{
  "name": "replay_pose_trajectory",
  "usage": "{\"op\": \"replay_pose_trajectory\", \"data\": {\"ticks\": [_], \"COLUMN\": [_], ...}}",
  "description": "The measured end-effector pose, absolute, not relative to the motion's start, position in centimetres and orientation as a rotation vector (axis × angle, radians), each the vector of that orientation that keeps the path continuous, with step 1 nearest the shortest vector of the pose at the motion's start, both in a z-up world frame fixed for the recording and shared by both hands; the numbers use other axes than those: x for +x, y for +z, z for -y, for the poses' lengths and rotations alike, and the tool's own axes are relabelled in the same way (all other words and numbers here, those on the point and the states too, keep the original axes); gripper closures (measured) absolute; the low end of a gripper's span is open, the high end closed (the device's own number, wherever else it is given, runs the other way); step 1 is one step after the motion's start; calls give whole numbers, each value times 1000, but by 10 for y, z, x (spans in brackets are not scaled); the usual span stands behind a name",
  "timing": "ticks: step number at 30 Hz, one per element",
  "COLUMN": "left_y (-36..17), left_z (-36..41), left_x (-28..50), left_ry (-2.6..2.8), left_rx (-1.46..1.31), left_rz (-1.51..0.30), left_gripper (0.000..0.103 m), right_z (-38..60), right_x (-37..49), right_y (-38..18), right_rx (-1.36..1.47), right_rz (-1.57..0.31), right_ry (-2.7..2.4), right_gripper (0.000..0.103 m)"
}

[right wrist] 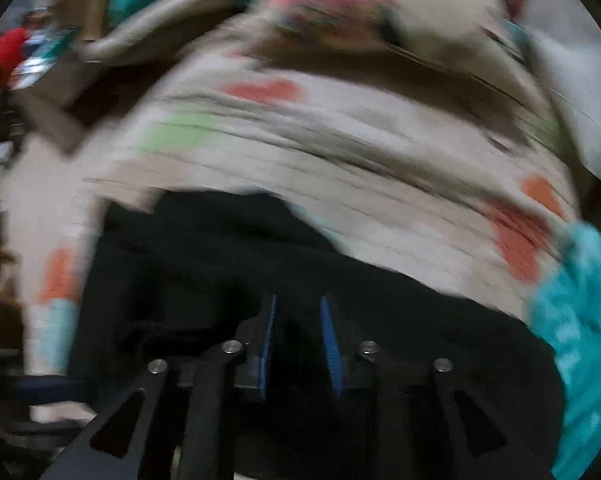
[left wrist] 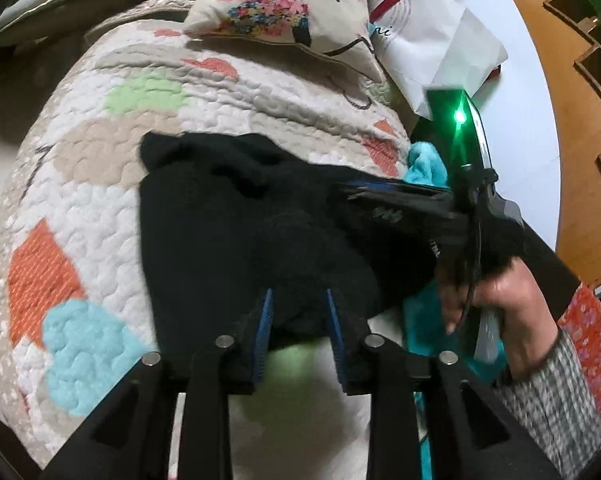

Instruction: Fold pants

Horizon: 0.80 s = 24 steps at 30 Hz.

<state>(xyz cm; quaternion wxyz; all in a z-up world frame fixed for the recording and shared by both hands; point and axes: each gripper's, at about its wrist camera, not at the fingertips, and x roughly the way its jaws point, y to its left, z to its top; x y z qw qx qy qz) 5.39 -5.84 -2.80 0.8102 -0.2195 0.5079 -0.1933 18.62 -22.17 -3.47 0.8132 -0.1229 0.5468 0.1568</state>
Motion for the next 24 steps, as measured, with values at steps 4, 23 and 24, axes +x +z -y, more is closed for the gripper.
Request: {"op": "replay_pose_trajectory", "data": {"ticks": [4,23,24], "left_y": [-34,-84,-84], "left_z": [20,35,32], "left_x": [49,67,66], "left_ry": [-305,-195,-202], "left_rx": [-532,-496,-500], "left_rz": [-1083,-1167,-1171], "left_gripper": [64,81,84], "right_z": [272,79,76], "right_x": [194,202,203], "right_y": [-21,-51,-61], "right_rx": [-81,-328,-316], "right_rz": [-1124,-1271,-1319], "right_ry": [188,503,506], "right_gripper": [67,55,76]}}
